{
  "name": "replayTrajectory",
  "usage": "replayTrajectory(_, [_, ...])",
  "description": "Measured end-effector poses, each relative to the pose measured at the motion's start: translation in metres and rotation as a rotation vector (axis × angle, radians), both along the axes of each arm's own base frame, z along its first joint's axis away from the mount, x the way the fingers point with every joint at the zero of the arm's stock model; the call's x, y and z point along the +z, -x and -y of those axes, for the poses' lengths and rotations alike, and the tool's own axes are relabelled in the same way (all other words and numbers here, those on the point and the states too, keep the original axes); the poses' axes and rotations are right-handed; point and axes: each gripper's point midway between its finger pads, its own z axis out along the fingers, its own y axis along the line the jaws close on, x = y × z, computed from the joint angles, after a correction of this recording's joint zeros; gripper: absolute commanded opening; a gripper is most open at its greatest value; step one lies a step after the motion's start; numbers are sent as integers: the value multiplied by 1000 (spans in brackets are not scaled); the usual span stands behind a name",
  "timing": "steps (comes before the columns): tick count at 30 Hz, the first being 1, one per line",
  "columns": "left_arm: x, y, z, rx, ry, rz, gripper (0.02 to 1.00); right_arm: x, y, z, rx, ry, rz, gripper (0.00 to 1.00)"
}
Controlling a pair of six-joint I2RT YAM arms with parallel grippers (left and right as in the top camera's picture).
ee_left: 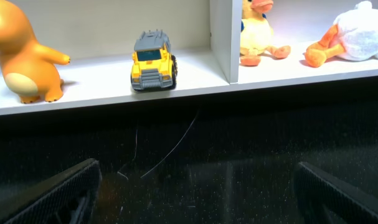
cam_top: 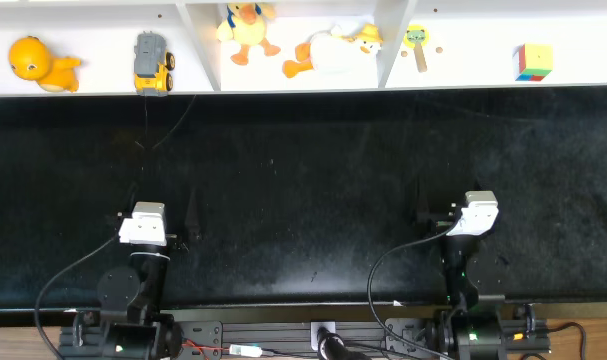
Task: Store Toys
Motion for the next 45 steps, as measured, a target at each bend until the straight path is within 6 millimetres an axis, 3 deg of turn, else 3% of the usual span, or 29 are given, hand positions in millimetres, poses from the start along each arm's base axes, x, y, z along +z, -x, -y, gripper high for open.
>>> replayTrajectory(6, [0,0,0,0,0,0,998,29,5,-3,20,10,126,998])
replayTrajectory(45, [0,0,0,0,0,0,998,26,6,-4,23,21,116,996])
